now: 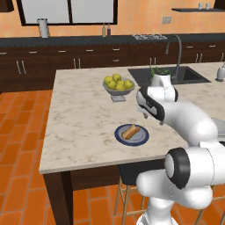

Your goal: Place one bun and one sausage from the bowl on each plate.

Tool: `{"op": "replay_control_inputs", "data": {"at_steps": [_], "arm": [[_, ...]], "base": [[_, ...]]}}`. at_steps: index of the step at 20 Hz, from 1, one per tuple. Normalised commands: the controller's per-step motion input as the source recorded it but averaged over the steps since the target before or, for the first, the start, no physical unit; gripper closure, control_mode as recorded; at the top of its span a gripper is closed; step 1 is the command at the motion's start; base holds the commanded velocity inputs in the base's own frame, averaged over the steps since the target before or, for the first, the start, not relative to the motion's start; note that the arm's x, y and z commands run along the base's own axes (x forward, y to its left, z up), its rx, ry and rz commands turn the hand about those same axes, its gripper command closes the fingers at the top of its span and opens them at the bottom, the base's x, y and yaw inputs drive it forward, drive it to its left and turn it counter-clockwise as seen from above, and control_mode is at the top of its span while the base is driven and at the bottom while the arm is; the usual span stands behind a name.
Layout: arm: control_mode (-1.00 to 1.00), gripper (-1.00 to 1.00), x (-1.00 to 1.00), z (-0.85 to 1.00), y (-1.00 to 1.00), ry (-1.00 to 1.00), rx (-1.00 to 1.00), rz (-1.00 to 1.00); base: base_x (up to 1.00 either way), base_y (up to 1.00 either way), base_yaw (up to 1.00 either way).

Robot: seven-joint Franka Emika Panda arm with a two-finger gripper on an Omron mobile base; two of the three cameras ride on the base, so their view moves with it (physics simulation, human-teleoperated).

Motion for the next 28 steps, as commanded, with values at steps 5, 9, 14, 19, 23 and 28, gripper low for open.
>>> {"op": "replay_control_inputs", "data": {"at_steps": [5, 9, 14, 19, 23, 28], "arm": [[-1.00, -1.00, -0.91, 0.39, -0.03, -0.12, 0.00, 0.07], [-1.00, -1.00, -0.38, 0.06, 0.47, 0.00, -0.07, 0.07], [1.00, -1.00, -0.08, -0.01, 0.03, 0.00, -0.01, 0.00], [1.00, -1.00, 0.00, 0.00, 0.00, 0.00, 0.00, 0.00], [1.00, -1.00, 0.00, 0.00, 0.00, 0.00, 0.00, 0.00], [1.00, -1.00, 0.00, 0.00, 0.00, 0.00, 0.00, 0.00]], "base": [[0.00, 0.00, 0.00], [0.00, 0.00, 0.00], [-0.28, -0.35, -0.05], [-0.28, -1.00, -0.17], [-0.21, -1.00, -0.16], [-0.17, -1.00, -0.15]]}}
